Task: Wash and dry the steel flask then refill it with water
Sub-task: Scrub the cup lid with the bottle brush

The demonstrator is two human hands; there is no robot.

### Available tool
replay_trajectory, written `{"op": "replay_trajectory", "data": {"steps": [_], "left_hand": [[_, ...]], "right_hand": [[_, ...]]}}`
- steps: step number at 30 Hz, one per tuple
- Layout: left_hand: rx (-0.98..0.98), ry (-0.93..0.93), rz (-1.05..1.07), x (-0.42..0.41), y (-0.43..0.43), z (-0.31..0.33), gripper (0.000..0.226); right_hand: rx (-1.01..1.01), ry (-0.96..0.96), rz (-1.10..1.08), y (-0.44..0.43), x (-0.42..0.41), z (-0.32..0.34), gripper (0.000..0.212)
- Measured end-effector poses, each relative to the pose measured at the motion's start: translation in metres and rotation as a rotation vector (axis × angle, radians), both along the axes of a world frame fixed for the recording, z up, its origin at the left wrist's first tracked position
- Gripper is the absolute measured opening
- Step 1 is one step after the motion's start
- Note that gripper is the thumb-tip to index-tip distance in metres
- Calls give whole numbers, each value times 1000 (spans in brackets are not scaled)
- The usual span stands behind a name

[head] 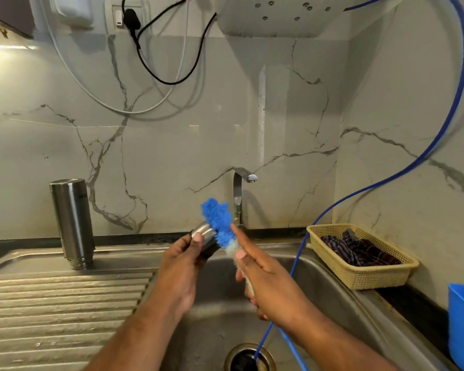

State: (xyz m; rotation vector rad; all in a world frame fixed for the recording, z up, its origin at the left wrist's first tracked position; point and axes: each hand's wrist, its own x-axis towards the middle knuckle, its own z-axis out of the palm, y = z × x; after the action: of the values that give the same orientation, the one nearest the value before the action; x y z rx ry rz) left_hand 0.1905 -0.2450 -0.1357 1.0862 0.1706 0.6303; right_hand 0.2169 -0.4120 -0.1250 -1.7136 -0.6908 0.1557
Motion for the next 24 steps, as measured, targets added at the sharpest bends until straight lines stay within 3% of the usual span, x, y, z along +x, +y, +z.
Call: {"op": "replay_trajectory", "data": {"steps": [4, 8, 17, 20, 24], "left_hand": [[72, 13, -73, -4, -12, 2, 20], [-55, -18, -55, -2, -6, 5, 18], [-107, -20, -111, -3, -10, 5, 18], [-104, -29, -104, -3, -14, 7, 16], [-122, -40, -74, -4, -7, 7, 22]], "right_hand": [[20, 40, -34, -3, 9, 3, 41], [53, 78, 98, -3, 7, 1, 42], [119, 87, 143, -5, 11, 7, 46], [142, 119, 25, -4, 16, 4, 54], [68, 56, 46, -2, 12, 0, 76]]}}
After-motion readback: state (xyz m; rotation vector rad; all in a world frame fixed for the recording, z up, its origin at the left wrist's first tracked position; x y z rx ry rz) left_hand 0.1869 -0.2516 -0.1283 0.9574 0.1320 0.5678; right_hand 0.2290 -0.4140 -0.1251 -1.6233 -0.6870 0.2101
